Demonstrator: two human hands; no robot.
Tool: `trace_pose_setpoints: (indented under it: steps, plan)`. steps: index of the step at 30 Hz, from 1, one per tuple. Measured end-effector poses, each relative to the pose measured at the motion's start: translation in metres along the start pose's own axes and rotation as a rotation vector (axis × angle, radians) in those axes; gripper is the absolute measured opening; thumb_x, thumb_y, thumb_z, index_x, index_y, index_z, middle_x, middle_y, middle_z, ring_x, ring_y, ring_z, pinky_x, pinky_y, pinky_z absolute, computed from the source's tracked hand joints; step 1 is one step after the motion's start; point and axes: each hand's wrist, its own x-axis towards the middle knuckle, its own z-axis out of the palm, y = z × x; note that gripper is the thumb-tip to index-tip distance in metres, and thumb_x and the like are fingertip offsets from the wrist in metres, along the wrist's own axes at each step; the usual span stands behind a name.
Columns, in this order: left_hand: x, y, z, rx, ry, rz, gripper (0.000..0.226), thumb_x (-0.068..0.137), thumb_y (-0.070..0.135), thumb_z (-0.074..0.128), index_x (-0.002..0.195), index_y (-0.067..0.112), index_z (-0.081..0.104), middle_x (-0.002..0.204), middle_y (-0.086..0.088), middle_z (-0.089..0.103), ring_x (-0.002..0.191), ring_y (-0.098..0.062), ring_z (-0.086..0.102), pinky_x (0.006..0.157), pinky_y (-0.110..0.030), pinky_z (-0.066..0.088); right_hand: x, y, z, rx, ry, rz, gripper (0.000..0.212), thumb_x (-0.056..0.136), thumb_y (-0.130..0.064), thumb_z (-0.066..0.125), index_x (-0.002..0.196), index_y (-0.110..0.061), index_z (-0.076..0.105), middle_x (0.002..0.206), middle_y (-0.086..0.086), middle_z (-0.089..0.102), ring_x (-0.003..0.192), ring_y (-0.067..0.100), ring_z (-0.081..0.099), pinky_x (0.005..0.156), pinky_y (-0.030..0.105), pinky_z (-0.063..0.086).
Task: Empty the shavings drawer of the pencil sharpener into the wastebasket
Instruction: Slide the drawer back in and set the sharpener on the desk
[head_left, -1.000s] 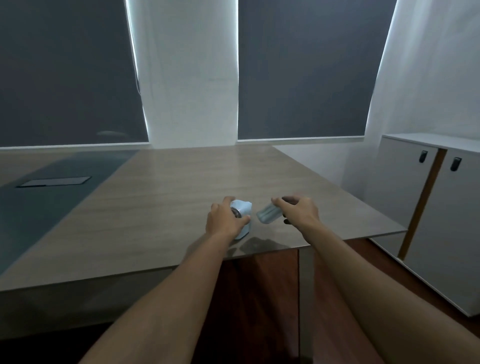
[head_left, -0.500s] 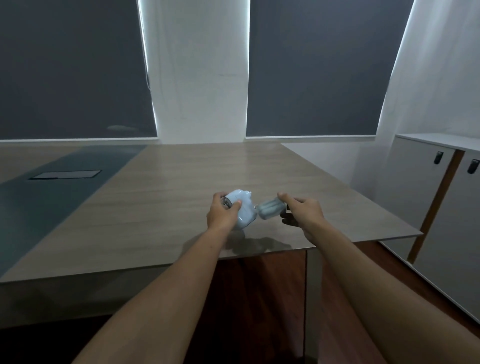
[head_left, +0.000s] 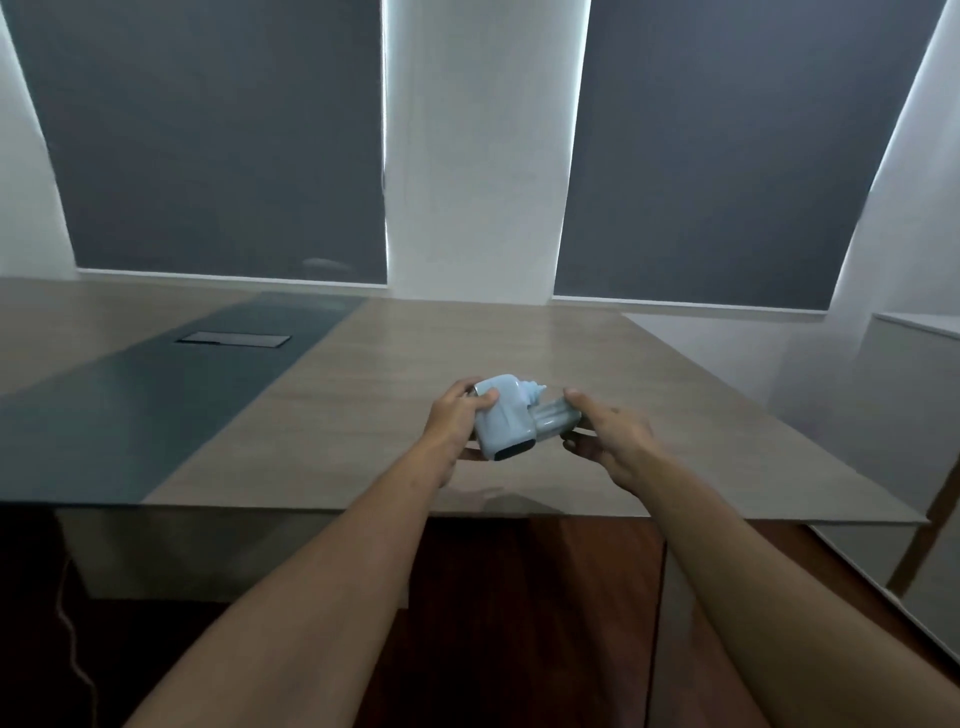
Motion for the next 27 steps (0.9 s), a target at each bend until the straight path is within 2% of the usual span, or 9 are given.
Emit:
trace_pose_setpoints:
  steps: [2,6,10,15,19,21,24,27]
  plan:
    - [-0.005,0.006,-0.007,-0.010,0.012,0.022,0.034,0.087,0.023,0.062,0.121,0.023,0.061,0.108,-0.008,0.066,0.086,-0.029,0.064,0.057,-0.037,0.056,-0.004,0.002,0.014,-0.010,-0.056,-0.013,0.020,0.083,-0.024,0.077,0.089,-0.005,0.073,0.102,0.017,0.070,0.074,0.026,0.066,0.067,0.033,0.057]
    - [-0.014,0.015,-0.019,-0.032,0.062,0.057,0.036,0.085,0.024,0.064,0.122,0.023,0.061,0.115,-0.009,0.066,0.091,-0.031,0.064,0.058,-0.037,0.056,-0.012,0.006,0.044,-0.054,-0.113,-0.042,0.031,0.080,-0.028,0.080,0.101,-0.006,0.071,0.115,0.020,0.071,0.084,0.032,0.070,0.071,0.035,0.058]
    - [-0.020,0.020,-0.040,-0.050,0.135,0.080,0.035,0.086,0.024,0.065,0.121,0.025,0.060,0.119,-0.008,0.065,0.098,-0.031,0.063,0.061,-0.038,0.057,-0.024,0.009,0.077,-0.116,-0.115,-0.070,0.035,0.094,-0.045,0.058,0.095,-0.012,0.070,0.103,0.010,0.073,0.089,0.027,0.071,0.081,0.042,0.060]
    - [-0.027,0.019,-0.073,-0.056,0.215,0.080,0.025,0.087,0.020,0.066,0.109,0.027,0.057,0.119,-0.007,0.065,0.109,-0.033,0.063,0.070,-0.045,0.059,-0.030,0.015,0.107,-0.235,-0.143,-0.062,0.046,0.097,-0.051,0.041,0.094,-0.019,0.073,0.104,0.002,0.074,0.098,0.025,0.064,0.090,0.043,0.055]
    - [-0.034,0.017,-0.107,-0.049,0.317,0.087,0.030,0.084,0.019,0.070,0.111,0.025,0.059,0.122,-0.006,0.065,0.110,-0.032,0.064,0.069,-0.044,0.060,-0.039,0.021,0.140,-0.277,-0.240,-0.031,0.051,0.098,-0.051,0.039,0.117,-0.016,0.070,0.109,0.004,0.072,0.094,0.026,0.063,0.086,0.042,0.056]
    - [-0.036,0.015,-0.123,-0.047,0.372,0.106,0.032,0.082,0.017,0.073,0.110,0.025,0.060,0.119,-0.006,0.065,0.108,-0.031,0.065,0.068,-0.044,0.061,-0.044,0.024,0.156,-0.292,-0.294,-0.023,0.049,0.098,-0.051,0.038,0.121,-0.017,0.066,0.112,0.004,0.071,0.093,0.026,0.062,0.085,0.043,0.056]
    - [-0.036,0.008,-0.151,0.020,0.456,0.149,0.039,0.072,0.019,0.081,0.107,0.024,0.063,0.116,-0.007,0.067,0.104,-0.029,0.067,0.078,-0.051,0.060,-0.051,0.029,0.182,-0.330,-0.370,-0.030,0.044,0.098,-0.050,0.038,0.121,-0.021,0.062,0.117,0.002,0.067,0.102,0.027,0.063,0.087,0.044,0.056]
    - [-0.033,0.003,-0.174,0.204,0.592,0.175,0.055,0.061,0.028,0.085,0.111,0.027,0.063,0.117,-0.006,0.068,0.104,-0.027,0.066,0.088,-0.048,0.057,-0.053,0.036,0.205,-0.323,-0.391,-0.026,0.053,0.097,-0.050,0.038,0.131,-0.016,0.060,0.126,0.002,0.064,0.108,0.028,0.063,0.088,0.044,0.057]
